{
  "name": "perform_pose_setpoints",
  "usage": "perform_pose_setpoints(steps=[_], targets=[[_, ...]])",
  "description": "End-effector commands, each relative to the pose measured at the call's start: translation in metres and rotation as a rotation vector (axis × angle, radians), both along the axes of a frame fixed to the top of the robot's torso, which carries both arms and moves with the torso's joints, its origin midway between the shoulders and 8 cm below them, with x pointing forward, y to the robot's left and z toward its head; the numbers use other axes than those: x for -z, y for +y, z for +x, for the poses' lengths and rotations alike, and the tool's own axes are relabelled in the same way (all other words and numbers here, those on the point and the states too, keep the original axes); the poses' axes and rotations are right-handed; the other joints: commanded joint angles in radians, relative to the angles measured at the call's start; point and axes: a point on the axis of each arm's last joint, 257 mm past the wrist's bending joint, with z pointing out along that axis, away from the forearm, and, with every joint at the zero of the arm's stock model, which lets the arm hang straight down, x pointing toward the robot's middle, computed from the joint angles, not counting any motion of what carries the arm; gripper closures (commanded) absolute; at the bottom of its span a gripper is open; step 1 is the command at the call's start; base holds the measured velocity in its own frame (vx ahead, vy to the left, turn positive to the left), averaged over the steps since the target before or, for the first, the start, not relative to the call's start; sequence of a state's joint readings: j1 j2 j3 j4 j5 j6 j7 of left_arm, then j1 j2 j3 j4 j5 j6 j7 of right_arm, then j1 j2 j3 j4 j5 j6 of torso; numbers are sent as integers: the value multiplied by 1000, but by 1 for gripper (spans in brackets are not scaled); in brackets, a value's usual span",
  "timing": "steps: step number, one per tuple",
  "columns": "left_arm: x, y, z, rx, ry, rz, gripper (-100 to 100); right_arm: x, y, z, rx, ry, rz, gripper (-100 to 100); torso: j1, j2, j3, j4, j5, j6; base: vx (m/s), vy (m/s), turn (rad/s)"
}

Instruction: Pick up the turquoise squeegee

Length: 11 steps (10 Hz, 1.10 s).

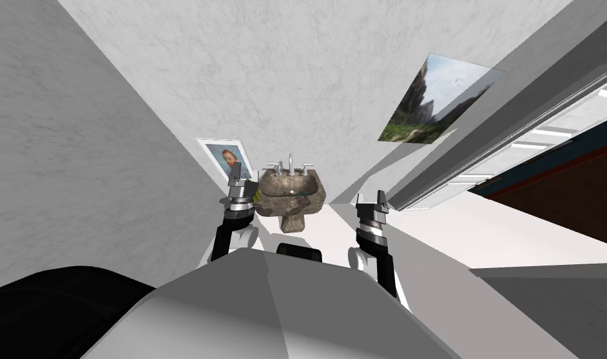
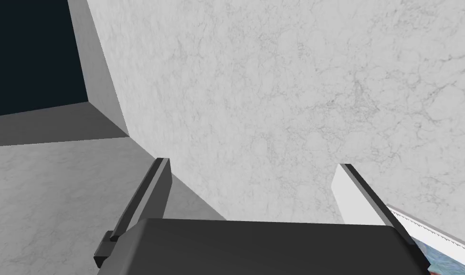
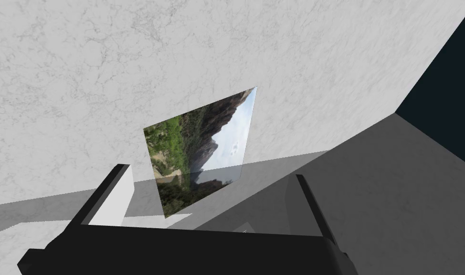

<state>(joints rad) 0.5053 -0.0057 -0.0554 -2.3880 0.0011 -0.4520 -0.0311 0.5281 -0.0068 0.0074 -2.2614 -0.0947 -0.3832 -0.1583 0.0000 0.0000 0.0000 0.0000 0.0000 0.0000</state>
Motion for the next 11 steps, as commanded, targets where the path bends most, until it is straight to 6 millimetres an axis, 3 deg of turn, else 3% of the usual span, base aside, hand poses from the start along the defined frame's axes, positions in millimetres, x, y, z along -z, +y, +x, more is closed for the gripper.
perform_pose_setpoints(steps=[1, 11], targets=[[4, -3, 5, 23, 22, 18, -100, 0, 0, 0, 0, 0, 0, 0, 0, 0, 0, 0, 0, 0, -3, 9, -44], [41, -8, 55, 130, 224, 1, -100, 0, 0, 0, 0, 0, 0, 0, 2, 1, 1, 0, 0, 0, -20, 34, -83]])
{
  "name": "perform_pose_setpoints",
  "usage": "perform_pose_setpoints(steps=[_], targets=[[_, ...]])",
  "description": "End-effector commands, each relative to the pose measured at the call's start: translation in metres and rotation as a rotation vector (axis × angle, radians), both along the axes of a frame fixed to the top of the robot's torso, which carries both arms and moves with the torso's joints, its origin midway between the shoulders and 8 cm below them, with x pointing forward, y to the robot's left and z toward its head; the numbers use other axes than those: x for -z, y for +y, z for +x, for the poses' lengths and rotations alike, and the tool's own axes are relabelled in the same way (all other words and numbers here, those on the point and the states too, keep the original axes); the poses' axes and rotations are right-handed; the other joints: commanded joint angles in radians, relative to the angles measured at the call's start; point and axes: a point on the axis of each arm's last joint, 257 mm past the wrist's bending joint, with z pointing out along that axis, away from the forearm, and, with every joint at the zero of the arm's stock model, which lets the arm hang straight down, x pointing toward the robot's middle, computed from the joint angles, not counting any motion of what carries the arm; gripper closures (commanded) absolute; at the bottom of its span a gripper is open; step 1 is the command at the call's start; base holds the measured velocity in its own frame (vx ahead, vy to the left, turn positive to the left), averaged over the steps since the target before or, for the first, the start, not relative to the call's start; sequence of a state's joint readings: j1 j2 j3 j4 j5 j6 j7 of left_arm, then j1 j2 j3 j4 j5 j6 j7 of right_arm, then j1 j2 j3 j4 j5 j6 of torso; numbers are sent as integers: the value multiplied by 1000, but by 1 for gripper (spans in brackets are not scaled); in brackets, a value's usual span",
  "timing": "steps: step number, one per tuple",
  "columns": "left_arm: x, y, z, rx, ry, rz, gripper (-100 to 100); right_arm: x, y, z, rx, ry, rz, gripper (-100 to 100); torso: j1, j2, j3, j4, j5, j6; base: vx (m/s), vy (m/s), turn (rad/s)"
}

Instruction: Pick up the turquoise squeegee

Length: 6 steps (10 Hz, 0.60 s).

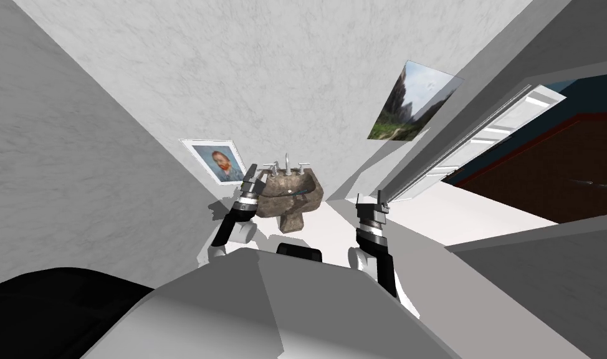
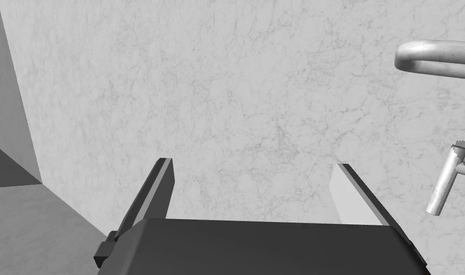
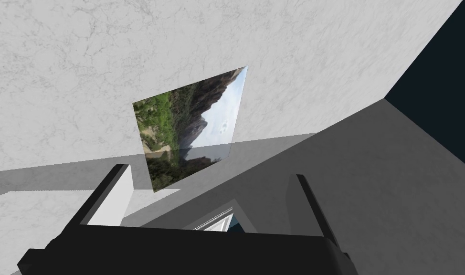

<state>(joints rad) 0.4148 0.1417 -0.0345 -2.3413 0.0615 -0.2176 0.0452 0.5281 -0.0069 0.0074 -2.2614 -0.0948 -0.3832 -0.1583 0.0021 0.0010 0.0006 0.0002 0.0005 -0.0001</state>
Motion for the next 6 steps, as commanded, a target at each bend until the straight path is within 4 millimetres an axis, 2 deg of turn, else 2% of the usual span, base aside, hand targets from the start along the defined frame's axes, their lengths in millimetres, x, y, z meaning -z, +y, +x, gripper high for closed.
perform_pose_setpoints(steps=[1, 6], targets=[[6, 1, 10, 19, 38, -19, -100, 0, 0, 0, 0, 0, 0, 0, 0, 0, 0, 0, 0, 0, -15, 47, -116], [32, 2, 37, 45, 164, -66, -100, 0, 0, 0, 0, 0, 0, 0, 1, 0, 0, 0, 0, 0, -27, 39, -102]])
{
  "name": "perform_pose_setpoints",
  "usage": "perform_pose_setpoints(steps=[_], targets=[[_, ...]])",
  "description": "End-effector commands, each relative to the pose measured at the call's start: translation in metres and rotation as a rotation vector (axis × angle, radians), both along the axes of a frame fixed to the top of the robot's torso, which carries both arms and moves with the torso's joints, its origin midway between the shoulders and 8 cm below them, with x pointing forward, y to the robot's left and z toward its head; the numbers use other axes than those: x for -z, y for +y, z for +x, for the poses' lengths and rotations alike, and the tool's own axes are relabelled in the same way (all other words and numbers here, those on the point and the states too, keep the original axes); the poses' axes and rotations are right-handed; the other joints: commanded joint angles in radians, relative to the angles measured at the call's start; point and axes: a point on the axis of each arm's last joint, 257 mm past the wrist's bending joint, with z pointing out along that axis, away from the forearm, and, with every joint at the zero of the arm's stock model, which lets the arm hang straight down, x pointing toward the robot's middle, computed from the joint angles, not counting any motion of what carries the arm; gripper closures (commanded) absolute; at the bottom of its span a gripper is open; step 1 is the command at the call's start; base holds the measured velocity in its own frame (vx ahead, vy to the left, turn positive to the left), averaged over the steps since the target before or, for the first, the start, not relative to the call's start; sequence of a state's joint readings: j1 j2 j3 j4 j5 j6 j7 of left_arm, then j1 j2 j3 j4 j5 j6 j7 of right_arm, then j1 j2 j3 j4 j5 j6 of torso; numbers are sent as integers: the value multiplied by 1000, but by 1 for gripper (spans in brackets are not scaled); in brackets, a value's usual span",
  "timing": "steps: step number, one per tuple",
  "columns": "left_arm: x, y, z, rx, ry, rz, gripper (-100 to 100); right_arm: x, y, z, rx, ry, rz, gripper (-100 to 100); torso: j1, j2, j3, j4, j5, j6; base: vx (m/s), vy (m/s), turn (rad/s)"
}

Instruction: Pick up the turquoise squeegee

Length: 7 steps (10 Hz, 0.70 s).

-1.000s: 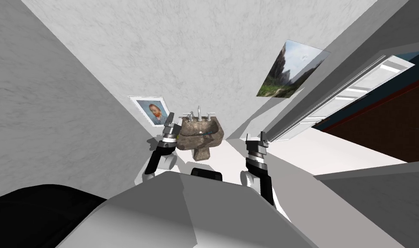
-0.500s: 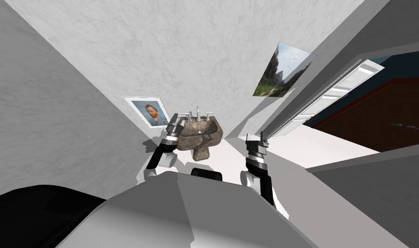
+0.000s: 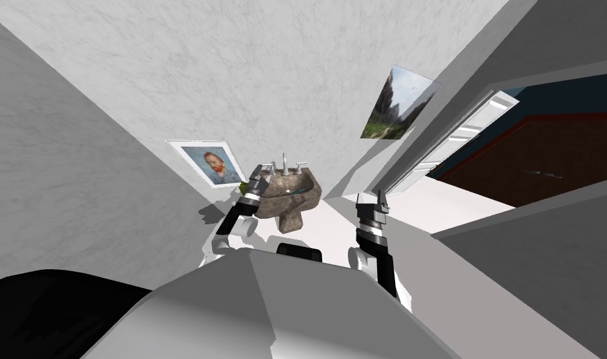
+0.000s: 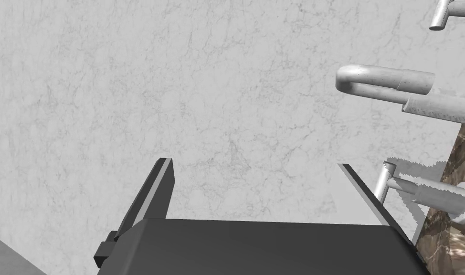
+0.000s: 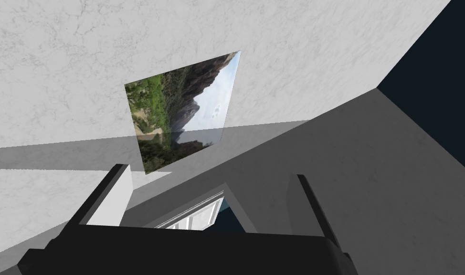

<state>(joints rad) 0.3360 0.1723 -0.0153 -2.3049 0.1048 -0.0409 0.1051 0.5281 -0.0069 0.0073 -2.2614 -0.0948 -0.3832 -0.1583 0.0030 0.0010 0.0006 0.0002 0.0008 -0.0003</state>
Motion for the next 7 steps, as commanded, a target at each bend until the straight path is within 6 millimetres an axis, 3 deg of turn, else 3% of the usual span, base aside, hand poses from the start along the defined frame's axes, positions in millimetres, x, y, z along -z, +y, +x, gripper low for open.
perform_pose_setpoints(steps=[1, 7], targets=[[11, 0, 11, 16, 48, -31, -100, 0, 0, 0, 0, 0, 0, 0, 0, 0, 0, 0, 0, 0, -29, 41, -141], [44, 0, 37, 38, 196, -95, -100, 0, 0, 0, 0, 0, 0, 0, 0, 0, 0, 0, 0, 0, -26, 36, -101]])
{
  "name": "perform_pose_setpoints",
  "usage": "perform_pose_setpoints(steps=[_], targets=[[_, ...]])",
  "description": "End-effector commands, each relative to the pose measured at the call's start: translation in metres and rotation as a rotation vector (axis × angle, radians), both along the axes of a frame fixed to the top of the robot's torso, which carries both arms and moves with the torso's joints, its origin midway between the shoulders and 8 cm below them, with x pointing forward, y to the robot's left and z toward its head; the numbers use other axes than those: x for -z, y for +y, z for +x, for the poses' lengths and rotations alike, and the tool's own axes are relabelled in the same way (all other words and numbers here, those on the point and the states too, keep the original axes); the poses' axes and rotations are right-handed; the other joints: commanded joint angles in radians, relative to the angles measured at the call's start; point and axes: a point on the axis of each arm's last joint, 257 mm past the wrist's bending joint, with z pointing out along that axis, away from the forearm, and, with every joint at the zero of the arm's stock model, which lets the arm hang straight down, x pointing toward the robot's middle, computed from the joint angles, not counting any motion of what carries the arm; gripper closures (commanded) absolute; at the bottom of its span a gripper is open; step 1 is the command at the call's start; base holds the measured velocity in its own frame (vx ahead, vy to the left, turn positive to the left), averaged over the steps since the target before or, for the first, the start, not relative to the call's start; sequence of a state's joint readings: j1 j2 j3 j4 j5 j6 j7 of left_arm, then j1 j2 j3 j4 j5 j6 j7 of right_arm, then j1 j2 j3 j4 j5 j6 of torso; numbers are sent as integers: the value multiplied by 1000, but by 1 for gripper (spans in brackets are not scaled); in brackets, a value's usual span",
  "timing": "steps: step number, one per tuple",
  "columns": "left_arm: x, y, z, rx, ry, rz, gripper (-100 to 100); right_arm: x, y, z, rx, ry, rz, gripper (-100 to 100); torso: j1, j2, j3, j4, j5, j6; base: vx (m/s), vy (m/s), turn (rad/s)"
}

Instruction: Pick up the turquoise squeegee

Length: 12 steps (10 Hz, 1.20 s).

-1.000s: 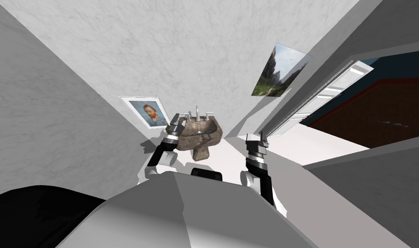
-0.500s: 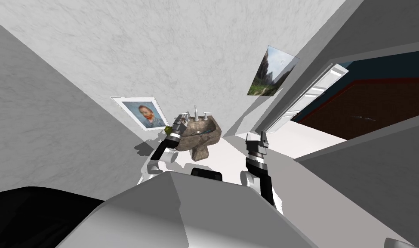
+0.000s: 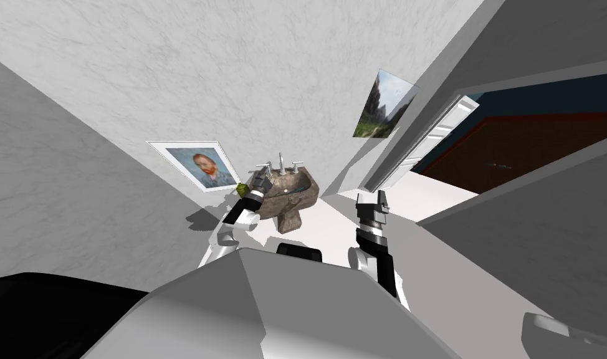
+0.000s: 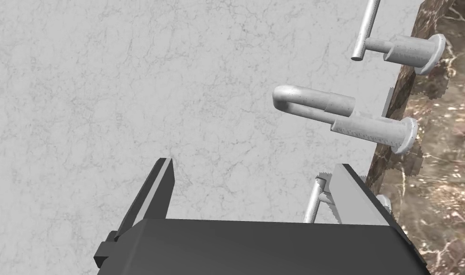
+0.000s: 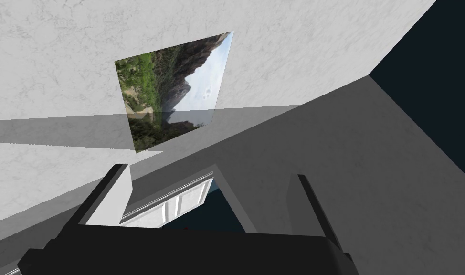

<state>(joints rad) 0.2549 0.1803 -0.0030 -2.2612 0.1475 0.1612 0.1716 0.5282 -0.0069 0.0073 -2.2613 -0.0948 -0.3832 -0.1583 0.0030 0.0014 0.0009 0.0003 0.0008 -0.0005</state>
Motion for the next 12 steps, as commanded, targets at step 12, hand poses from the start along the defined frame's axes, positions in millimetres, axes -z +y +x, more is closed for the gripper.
perform_pose_setpoints(steps=[12], targets=[[73, -6, 45, 41, 306, -146, -100, 0, 0, 0, 0, 0, 0, 0, -1, -1, 0, 0, 0, 0, -21, 30, -91]])
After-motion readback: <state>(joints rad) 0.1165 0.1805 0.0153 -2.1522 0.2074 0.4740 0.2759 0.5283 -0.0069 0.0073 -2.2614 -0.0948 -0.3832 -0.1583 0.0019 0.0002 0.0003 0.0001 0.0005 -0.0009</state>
